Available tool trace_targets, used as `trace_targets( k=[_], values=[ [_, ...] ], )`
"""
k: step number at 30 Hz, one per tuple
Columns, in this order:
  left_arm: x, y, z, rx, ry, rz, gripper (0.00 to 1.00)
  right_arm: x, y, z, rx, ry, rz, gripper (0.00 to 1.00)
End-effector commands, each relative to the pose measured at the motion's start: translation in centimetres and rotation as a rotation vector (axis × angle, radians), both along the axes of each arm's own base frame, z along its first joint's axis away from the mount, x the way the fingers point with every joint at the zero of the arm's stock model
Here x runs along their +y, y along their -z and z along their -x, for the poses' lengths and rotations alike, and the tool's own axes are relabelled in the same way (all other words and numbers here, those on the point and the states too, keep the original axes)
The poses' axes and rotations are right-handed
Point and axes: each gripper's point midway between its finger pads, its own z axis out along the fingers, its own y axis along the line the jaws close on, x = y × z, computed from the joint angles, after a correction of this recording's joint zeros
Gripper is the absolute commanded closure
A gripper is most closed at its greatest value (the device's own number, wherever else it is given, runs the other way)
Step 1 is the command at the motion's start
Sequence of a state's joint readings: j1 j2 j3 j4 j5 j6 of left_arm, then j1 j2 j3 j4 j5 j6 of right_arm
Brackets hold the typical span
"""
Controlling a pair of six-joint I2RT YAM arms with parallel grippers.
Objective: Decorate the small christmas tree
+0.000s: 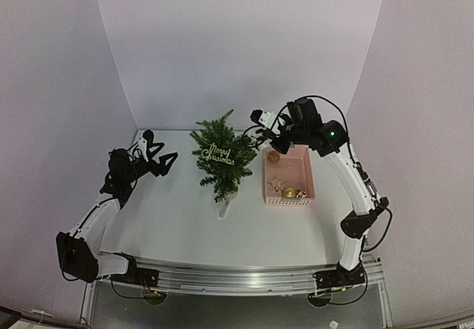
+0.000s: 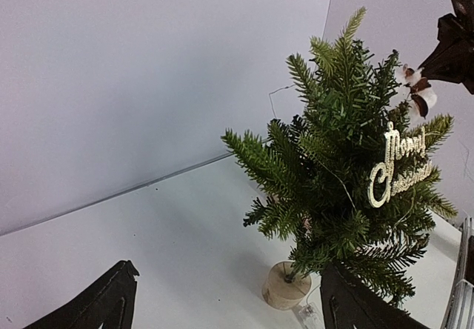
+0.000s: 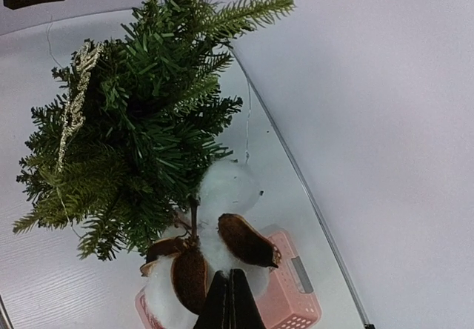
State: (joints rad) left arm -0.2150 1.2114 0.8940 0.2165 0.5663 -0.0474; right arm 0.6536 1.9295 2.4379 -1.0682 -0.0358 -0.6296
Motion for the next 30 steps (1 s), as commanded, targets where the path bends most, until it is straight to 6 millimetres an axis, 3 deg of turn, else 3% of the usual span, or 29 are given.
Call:
trace_targets(
  k=[1,11,15,23,30],
  values=[
    [0.0,-1.8,0.0,-0.059,0.009,-0.003,0.14,2.5,1.0,-0.1,0.020,-0.081,-0.019,1.00],
    [0.1,-1.9,0.0,-0.064,0.000,-0.004,0.14,5.2,2.5,-1.7,0.015,-0.113,-0.056,1.00],
    [0.1,-1.9,0.1,-0.064,0.005,-0.003,0.14,5.5,2.9,-2.4,0.003,-0.100,-0.058,1.00],
    [0.1,-2.0,0.0,-0.071,0.001,-0.004,0.14,6.3,1.5,-3.1,-0.037,-0.082,-0.142,1.00],
    [0.2,-2.0,0.1,-0.076,-0.005,-0.009,0.14,6.3,2.9,-3.0,0.011,-0.067,-0.155,1.00]
  ],
)
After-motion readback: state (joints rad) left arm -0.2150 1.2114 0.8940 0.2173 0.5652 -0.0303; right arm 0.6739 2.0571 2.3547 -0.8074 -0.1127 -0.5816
